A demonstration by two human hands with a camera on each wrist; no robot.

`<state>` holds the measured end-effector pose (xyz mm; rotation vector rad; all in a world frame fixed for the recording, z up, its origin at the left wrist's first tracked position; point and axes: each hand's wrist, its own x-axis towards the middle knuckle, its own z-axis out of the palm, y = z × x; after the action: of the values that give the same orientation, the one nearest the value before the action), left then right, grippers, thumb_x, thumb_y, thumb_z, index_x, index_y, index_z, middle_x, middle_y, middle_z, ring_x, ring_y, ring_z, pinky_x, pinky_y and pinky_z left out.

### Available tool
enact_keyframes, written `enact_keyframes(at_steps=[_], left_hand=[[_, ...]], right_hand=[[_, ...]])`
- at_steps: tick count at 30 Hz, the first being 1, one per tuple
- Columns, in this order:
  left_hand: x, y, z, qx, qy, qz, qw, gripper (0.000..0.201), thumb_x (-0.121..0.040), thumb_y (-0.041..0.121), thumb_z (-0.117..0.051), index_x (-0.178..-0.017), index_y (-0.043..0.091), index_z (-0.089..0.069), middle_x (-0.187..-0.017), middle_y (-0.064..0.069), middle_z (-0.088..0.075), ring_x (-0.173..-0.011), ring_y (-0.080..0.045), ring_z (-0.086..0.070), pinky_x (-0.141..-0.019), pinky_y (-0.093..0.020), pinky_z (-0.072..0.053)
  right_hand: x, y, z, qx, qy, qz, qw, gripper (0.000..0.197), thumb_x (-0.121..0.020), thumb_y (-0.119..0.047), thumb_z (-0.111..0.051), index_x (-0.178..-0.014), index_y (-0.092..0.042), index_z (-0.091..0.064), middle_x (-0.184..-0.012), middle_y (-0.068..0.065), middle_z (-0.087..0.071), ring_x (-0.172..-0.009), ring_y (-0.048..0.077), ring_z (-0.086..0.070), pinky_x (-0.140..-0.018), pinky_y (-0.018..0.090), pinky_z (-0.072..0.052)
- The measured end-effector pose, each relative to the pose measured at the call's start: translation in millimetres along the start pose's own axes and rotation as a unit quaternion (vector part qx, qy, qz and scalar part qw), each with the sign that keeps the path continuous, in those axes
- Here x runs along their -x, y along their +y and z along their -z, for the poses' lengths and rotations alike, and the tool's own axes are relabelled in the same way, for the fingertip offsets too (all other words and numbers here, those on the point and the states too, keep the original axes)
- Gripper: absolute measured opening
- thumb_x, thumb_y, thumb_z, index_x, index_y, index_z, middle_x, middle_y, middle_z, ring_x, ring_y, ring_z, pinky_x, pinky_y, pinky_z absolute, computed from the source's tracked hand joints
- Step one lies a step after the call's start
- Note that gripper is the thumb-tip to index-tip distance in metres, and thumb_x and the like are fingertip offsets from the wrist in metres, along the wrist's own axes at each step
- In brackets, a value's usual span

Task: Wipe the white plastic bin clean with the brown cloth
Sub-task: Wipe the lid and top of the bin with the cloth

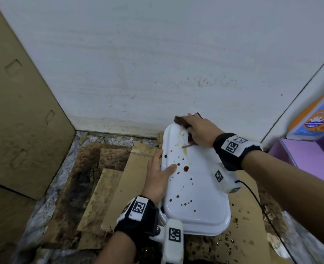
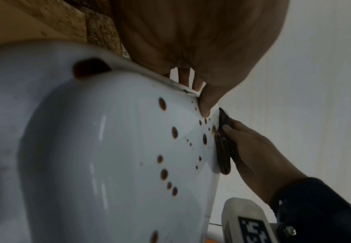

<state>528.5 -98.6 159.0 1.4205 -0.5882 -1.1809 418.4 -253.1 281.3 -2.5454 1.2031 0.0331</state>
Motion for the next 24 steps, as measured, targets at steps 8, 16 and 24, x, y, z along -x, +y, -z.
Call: enact_keyframes(at_steps=[8, 16, 24], left_hand=[[-1.1, -0.1, 0.6, 0.029, 0.002, 0.002, 1.000, 0.083, -0.061, 0.048, -0.079, -0.138, 0.041, -0.050, -0.142, -0.008, -0.053, -0.120, -0.032, -0.063, -0.099, -0.055, -0.053], [0.3, 2.4, -0.4, 0.028, -0.008, -0.005, 1.000, 0.077, -0.060, 0.050, -0.078, -0.133, 0.046, -0.053, -0.145, -0.007, -0.052, -0.123, -0.032, -0.061, -0.100, -0.055, -0.052], [-3.1, 1.0, 2.0, -0.002, -0.011, -0.001, 1.000, 0.072, -0.065, 0.053, -0.077, -0.132, 0.054, -0.050, -0.143, -0.007, -0.052, -0.124, -0.032, -0.060, -0.101, -0.055, -0.051]], right_hand=[[42.9, -5.1, -15.9, 0.062, -0.109, 0.067, 0.990, 0.064, -0.102, -0.026, -0.034, -0.153, -0.017, 0.004, -0.161, 0.004, 0.012, -0.148, 0.022, 0.016, -0.118, 0.036, 0.009], [77.8, -3.6, -22.4, 0.047, -0.112, 0.097, 0.988, 0.057, -0.104, -0.027, -0.027, -0.154, -0.024, 0.001, -0.161, -0.003, 0.011, -0.148, 0.015, 0.014, -0.119, 0.033, 0.007], [0.7, -7.4, -4.9, 0.107, -0.073, 0.059, 0.990, 0.059, -0.098, -0.016, -0.034, -0.152, -0.014, -0.010, -0.161, 0.011, -0.004, -0.143, 0.029, -0.010, -0.116, 0.044, -0.014]])
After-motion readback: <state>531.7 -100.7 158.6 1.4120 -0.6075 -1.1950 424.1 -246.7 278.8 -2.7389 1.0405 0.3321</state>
